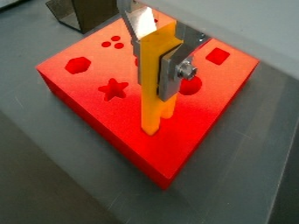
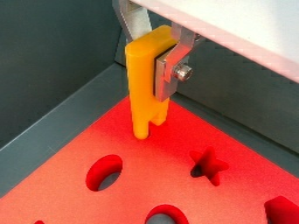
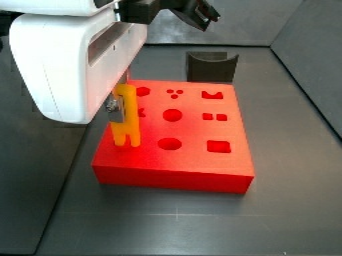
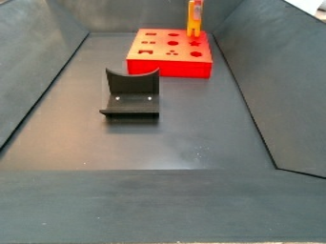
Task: Pick up the square-circle object. Move up. Rotate the square-circle object. Place the square-circle object on the fixture. Regrasp the square-circle object. Move to above the board. Insert the square-circle object.
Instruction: Insert the square-circle object.
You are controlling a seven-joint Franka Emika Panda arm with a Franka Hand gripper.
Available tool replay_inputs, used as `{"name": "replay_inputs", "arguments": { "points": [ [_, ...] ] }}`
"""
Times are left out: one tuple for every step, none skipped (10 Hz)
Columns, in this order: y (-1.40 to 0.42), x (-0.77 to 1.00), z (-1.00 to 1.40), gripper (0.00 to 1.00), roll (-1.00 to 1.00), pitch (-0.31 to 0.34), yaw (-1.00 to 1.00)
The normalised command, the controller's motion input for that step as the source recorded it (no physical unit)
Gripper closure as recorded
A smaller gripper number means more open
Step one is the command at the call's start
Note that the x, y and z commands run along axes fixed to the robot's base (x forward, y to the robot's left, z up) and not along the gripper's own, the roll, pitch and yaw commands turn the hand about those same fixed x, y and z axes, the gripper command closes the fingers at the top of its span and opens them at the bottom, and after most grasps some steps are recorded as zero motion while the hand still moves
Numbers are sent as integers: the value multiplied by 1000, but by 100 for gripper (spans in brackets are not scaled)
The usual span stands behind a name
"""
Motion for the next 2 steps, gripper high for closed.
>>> {"name": "replay_inputs", "arguments": {
  "points": [
    [0, 0, -14, 100, 53, 0, 0],
    [0, 0, 0, 100, 0, 0, 0]
  ]
}}
